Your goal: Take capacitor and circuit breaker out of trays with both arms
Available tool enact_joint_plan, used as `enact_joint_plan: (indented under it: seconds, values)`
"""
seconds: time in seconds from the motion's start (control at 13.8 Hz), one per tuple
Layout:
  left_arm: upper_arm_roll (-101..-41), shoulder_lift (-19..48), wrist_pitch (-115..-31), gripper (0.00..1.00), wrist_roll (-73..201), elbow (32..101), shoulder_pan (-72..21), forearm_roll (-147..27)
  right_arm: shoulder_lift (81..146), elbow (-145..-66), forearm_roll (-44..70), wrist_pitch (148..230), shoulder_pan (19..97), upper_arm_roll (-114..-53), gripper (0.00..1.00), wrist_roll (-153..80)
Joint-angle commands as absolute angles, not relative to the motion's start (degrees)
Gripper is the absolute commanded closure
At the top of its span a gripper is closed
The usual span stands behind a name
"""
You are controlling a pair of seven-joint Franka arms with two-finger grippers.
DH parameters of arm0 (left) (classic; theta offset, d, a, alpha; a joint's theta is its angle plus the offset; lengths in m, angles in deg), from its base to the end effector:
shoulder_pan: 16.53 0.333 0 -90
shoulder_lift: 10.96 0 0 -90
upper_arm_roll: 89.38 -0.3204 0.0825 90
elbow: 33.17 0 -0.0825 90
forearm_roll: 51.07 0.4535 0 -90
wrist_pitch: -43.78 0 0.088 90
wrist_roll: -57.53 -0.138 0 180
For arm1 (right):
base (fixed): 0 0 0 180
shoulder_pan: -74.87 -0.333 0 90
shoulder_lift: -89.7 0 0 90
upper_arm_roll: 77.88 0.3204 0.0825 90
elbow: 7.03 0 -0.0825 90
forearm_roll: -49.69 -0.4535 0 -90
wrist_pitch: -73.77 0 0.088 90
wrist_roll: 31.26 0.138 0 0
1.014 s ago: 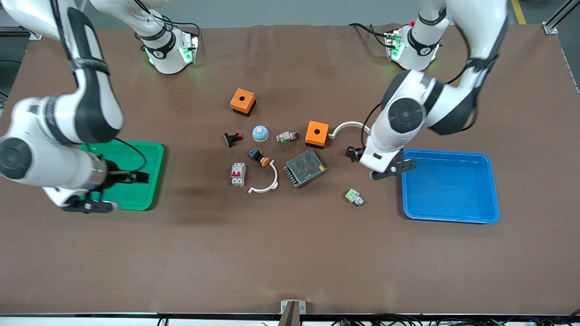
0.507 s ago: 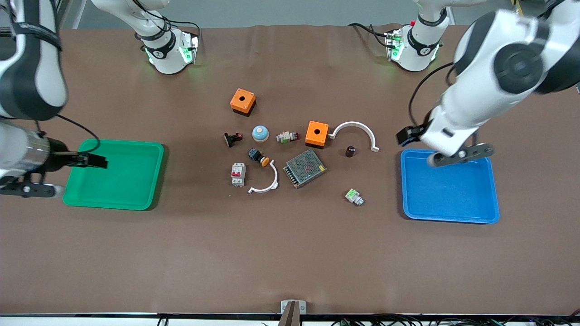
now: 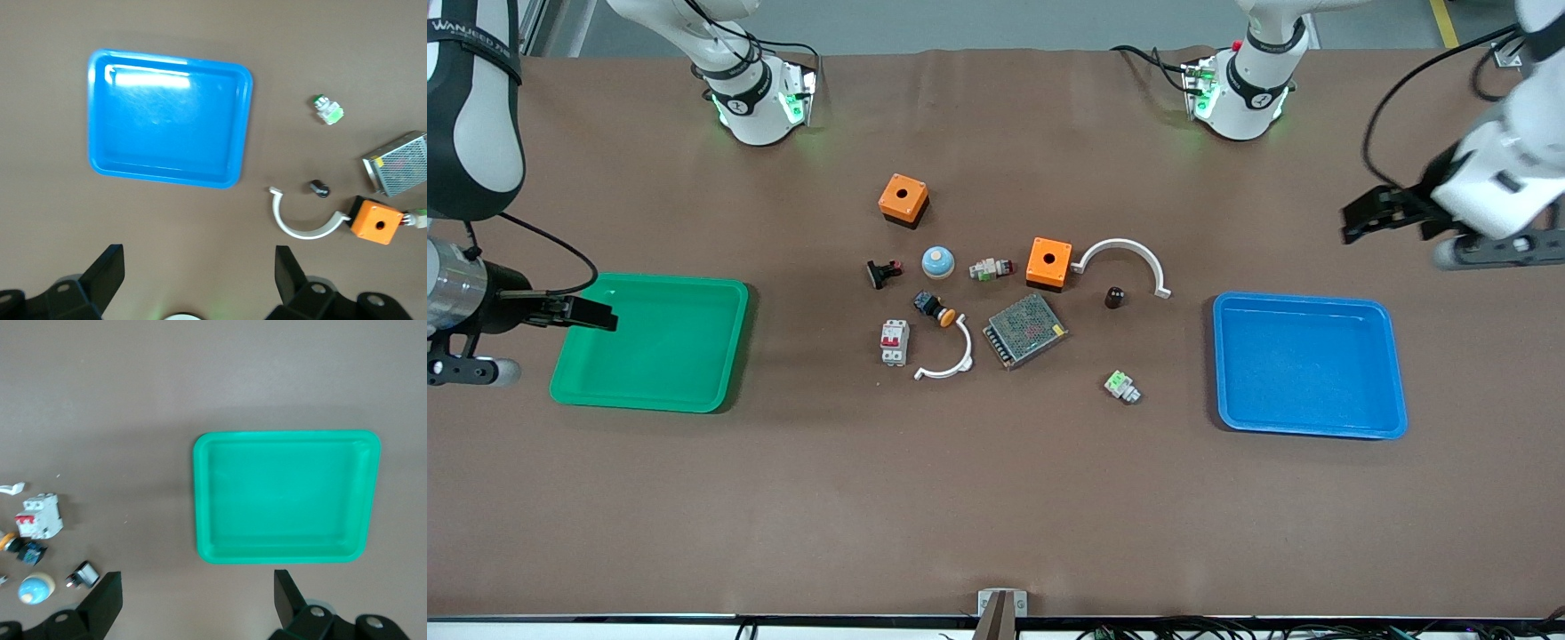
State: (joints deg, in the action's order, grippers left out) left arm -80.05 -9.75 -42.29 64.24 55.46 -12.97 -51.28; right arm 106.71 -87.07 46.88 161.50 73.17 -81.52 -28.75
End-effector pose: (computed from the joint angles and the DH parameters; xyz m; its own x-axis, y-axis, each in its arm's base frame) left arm 0.6181 -0.0621 0.5920 0.9977 0.0162 -0.0659 0.0162 -0.9999 -0.0006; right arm 0.6972 -0.0118 0.4914 0.9838 -0.0754 -0.1625 -0.0802 -0.9965 -0.0230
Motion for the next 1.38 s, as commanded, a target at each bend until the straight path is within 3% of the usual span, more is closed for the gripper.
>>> enact_joint_plan:
  seconds: [0.0, 0.8, 1.3]
  values:
    - [-87.16, -12.01, -41.74, 0.01, 59.65, 56.13, -17.40, -52.13, 105.88, -86.40, 45.56, 158.41, 73.82, -81.04, 0.00, -28.01]
    - [-89.90, -11.67, -41.91, 0.01, 58.06, 53.32, -18.03, -51.34, 100.26, -90.26, 47.05, 159.63, 75.40, -81.31, 0.00, -33.54]
    - [-89.82, -11.49, -42.44, 0.00, 58.06, 53.32, -18.03, -51.07, 92.87, -99.49, 47.05, 164.47, 75.75, -80.96, 0.00, -33.81]
